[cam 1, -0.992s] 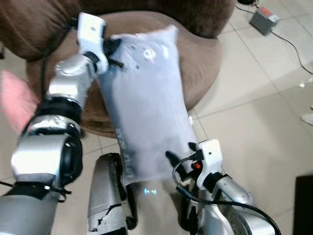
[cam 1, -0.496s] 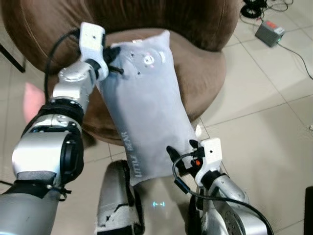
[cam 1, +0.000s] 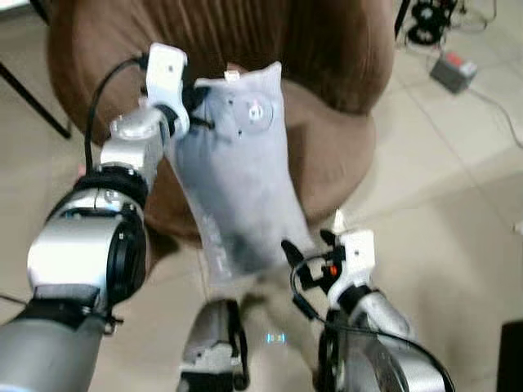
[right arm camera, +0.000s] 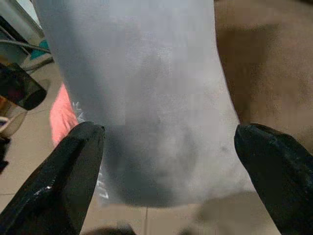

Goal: Move the pillow to the sofa from floor

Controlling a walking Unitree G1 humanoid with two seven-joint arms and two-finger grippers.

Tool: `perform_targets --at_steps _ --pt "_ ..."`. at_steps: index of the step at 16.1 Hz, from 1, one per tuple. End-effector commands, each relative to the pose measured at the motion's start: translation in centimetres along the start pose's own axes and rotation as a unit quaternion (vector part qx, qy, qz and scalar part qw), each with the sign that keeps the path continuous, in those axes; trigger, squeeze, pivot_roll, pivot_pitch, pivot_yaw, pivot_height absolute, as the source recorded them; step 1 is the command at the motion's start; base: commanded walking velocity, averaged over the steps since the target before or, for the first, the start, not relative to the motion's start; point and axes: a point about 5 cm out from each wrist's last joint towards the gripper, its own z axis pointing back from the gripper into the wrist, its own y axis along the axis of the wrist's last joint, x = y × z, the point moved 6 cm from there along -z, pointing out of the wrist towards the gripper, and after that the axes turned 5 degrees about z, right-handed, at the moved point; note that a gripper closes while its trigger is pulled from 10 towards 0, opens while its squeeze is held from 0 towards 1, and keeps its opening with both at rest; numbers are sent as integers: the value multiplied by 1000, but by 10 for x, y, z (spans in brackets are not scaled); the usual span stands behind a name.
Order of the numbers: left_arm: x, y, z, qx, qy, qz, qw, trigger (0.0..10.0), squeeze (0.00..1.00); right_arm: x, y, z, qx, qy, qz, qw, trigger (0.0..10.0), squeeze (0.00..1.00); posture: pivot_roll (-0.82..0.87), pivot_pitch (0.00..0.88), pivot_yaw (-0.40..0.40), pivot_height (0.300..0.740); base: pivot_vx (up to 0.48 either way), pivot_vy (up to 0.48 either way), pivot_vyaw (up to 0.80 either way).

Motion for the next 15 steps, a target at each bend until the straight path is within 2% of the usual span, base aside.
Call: perform_targets --at_steps 1,5,7,9,10,12,15 --pt "-2 11 0 21 6 -12 1000 0 0 -3 -3 3 -7 7 4 1000 10000 0 -194 131 80 726 0 0 0" --pt "2 -8 0 -16 1 -37 999 0 0 -4 8 11 -2 35 20 999 10000 0 -208 112 88 740 0 0 0" --pt "0 -10 0 -22 6 -45 999 0 0 -3 9 10 1 33 22 999 10000 0 -207 103 92 740 0 0 0" --pt "-2 -10 0 -25 13 -60 998 0 0 -9 13 10 7 42 21 999 10000 0 -208 100 99 740 0 0 0" --pt "-4 -9 0 -27 19 -64 997 0 0 -14 15 10 8 52 21 998 10000 0 -209 100 102 740 0 0 0" --pt "-9 -10 2 -32 30 -56 997 0 0 -10 18 10 6 44 31 999 10000 0 -212 102 104 740 0 0 0" --pt "-27 -41 15 -72 40 -41 996 0 0 3 11 11 -1 8 25 1000 10000 0 -194 109 128 740 0 0 0"
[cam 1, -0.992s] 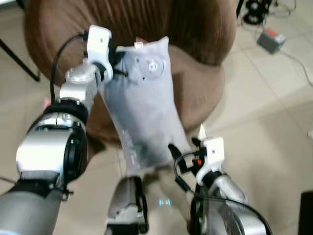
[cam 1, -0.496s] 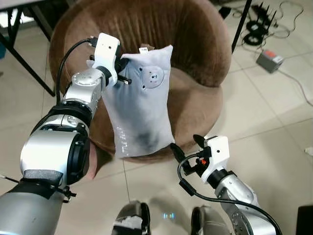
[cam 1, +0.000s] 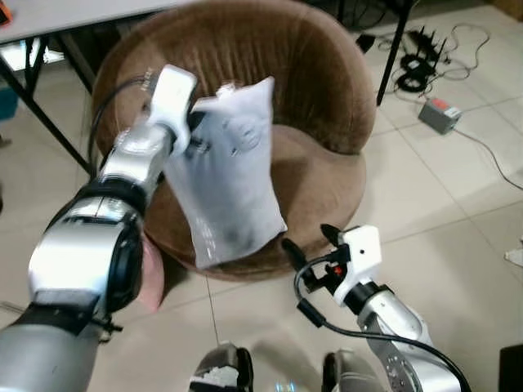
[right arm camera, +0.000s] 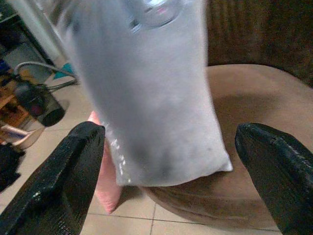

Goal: Move the pillow to the sofa from floor

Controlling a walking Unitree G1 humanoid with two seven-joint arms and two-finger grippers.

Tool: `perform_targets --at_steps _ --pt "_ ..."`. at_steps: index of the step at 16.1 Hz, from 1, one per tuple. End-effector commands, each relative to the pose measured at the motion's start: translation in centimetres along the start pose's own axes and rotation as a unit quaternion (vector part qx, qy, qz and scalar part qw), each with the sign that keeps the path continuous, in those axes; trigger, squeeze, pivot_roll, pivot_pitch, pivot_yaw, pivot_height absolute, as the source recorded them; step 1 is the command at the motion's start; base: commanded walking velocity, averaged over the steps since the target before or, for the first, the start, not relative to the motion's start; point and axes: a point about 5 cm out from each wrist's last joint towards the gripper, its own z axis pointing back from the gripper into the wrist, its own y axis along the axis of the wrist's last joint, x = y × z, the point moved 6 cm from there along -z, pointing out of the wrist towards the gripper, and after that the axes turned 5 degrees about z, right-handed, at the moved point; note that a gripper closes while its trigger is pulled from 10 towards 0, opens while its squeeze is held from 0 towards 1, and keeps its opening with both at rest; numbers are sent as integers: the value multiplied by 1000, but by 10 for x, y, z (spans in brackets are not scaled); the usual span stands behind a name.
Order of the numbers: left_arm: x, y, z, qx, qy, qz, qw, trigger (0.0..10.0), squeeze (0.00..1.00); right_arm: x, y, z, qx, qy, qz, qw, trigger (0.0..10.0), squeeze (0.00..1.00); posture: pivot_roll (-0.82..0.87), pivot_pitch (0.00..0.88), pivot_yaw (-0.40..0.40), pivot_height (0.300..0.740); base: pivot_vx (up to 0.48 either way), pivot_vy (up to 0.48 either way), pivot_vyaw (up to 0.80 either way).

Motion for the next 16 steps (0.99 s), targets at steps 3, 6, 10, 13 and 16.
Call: perform_targets --at_steps 3,6,10,13,16 --pt "-5 -24 5 -24 2 28 999 0 0 1 -13 2 -18 -12 -7 1000 10000 0 -162 103 133 740 0 0 0" --pt "14 -46 5 -20 -4 53 998 0 0 2 -16 -1 -22 -14 -8 1000 10000 0 -145 90 130 740 0 0 0" --pt "45 -99 64 65 -13 48 997 0 0 31 -11 2 -2 -91 19 996 10000 0 -131 67 102 740 0 0 0" --pt "39 -142 110 44 -17 -4 999 0 0 40 -22 10 -13 -106 43 993 10000 0 -116 68 88 740 0 0 0" --pt "43 -130 104 50 9 1 999 0 0 43 -26 8 -18 -104 43 993 10000 0 -104 64 60 740 0 0 0"
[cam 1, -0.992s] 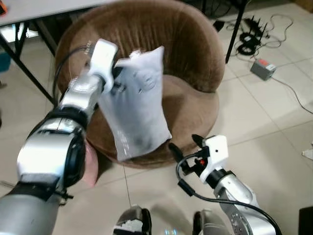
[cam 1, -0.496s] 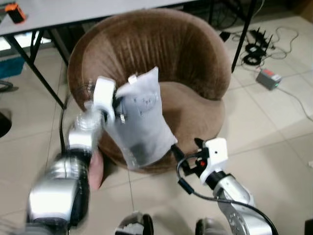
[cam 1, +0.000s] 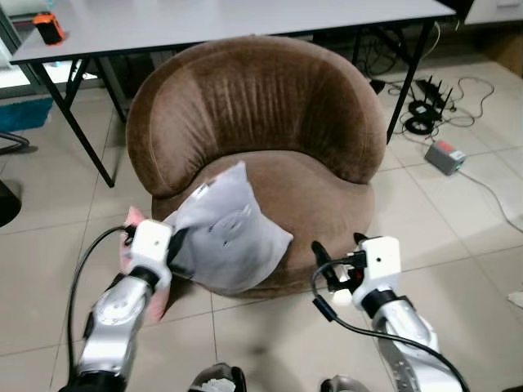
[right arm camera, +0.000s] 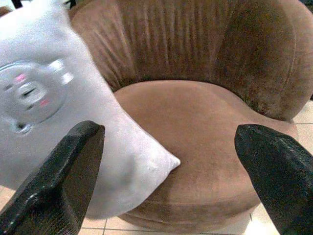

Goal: Move the pillow to the sofa from floor

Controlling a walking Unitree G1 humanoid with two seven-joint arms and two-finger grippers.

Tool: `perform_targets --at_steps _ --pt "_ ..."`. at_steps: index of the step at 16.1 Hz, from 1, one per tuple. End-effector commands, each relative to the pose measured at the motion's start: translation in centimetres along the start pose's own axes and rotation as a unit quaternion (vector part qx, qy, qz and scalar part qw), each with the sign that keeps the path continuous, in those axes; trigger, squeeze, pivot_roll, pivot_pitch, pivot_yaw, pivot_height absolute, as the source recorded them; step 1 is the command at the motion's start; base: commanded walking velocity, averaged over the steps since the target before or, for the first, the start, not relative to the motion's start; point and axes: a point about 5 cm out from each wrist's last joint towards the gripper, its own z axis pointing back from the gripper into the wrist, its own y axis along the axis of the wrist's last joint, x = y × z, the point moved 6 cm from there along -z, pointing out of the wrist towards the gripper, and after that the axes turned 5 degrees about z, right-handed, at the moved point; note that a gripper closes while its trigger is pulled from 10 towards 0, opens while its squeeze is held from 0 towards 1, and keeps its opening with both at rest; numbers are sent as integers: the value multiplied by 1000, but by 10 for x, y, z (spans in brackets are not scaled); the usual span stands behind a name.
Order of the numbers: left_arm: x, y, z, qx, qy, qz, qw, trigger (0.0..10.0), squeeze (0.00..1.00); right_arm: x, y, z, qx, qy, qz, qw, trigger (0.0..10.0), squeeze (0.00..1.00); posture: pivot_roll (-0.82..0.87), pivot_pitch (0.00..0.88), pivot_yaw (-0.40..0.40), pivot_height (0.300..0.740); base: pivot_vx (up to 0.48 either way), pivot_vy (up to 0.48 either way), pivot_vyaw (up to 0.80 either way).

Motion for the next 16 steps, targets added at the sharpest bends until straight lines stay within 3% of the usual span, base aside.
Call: perform_targets --at_steps 1,7,13,16 --pt "-4 29 -8 36 5 -20 999 0 0 0 2 -2 7 1 3 1000 10000 0 -102 62 57 740 0 0 0" --pt "-1 51 -14 60 8 -16 998 0 0 -3 -3 -4 5 3 -4 1000 10000 0 -98 67 61 740 0 0 0" --pt "-14 51 -24 43 50 23 998 0 0 -7 -9 -1 -3 10 -8 1000 10000 0 -105 76 56 740 443 0 0" --pt "-13 50 -26 37 50 17 998 0 0 -7 -10 -1 -4 12 -7 1000 10000 0 -104 79 55 740 451 0 0"
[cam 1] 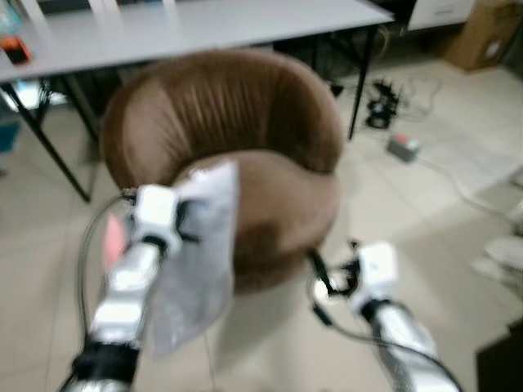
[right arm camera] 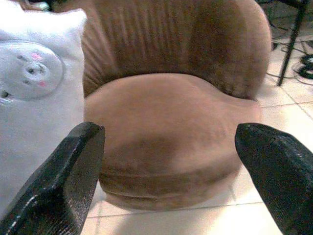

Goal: Move the pillow to the sofa from floor

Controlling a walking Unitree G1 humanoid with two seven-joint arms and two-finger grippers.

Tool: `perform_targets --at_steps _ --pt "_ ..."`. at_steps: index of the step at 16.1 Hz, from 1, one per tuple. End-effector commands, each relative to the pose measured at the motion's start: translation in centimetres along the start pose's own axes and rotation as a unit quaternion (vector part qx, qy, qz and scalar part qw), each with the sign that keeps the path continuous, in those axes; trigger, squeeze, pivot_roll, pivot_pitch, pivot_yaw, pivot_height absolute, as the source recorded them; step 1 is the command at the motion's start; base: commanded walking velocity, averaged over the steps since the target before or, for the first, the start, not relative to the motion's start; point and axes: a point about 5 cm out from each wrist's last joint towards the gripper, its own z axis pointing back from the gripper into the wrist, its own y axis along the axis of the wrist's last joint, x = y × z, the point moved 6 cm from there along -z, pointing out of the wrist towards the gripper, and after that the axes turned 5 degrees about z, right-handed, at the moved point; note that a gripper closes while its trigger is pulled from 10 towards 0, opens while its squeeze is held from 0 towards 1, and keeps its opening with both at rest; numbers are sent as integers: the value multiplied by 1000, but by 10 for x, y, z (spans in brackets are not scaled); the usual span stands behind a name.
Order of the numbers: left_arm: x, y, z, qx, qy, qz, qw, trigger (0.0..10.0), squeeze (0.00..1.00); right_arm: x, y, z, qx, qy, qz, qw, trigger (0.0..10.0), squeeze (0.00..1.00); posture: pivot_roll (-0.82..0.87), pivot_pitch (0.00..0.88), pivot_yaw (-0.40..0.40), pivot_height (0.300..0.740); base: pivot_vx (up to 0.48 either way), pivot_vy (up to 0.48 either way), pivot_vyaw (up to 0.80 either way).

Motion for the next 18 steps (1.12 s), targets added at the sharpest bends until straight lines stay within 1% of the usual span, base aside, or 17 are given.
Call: perform_targets --at_steps 1,4,9,11,12,13,14,15,17,18 --pt "-13 15 -2 20 16 -16 1000 0 0 -9 6 -5 11 12 -5 1000 10000 0 -104 82 56 740 450 0 0" --pt "-14 24 -6 24 14 -17 999 0 0 -11 3 -4 8 13 -7 1000 10000 0 -103 83 59 740 454 0 0" --pt "-14 28 -9 27 15 -15 999 0 0 -13 2 -4 6 15 -9 1000 10000 0 -100 90 63 740 451 0 0" --pt "-17 31 -16 24 14 -19 999 0 0 -15 2 -5 10 16 -17 1000 10000 0 -99 94 64 740 450 0 0" --pt "-23 35 -26 22 20 -23 999 0 0 -15 2 -5 10 16 -19 1000 10000 0 -96 98 64 740 454 0 0" --pt "-29 41 -40 16 18 -23 999 0 0 -16 1 -5 8 18 -19 1000 10000 0 -98 103 60 740 461 0 0" --pt "-32 44 -47 8 13 -28 1000 0 0 -17 1 -5 7 20 -19 1000 10000 0 -99 103 61 740 458 0 0" --pt "-34 47 -52 2 10 -31 999 0 0 -17 0 -5 7 21 -19 1000 10000 0 -99 103 61 740 458 0 0" --pt "-35 68 -69 -2 -10 -60 998 0 0 -19 0 -5 8 22 -21 1000 10000 0 -116 112 71 740 480 0 0" --pt "-35 68 -69 -2 -10 -60 998 0 0 -19 0 -5 8 22 -21 1000 10000 0 -116 112 71 740 480 0 0"
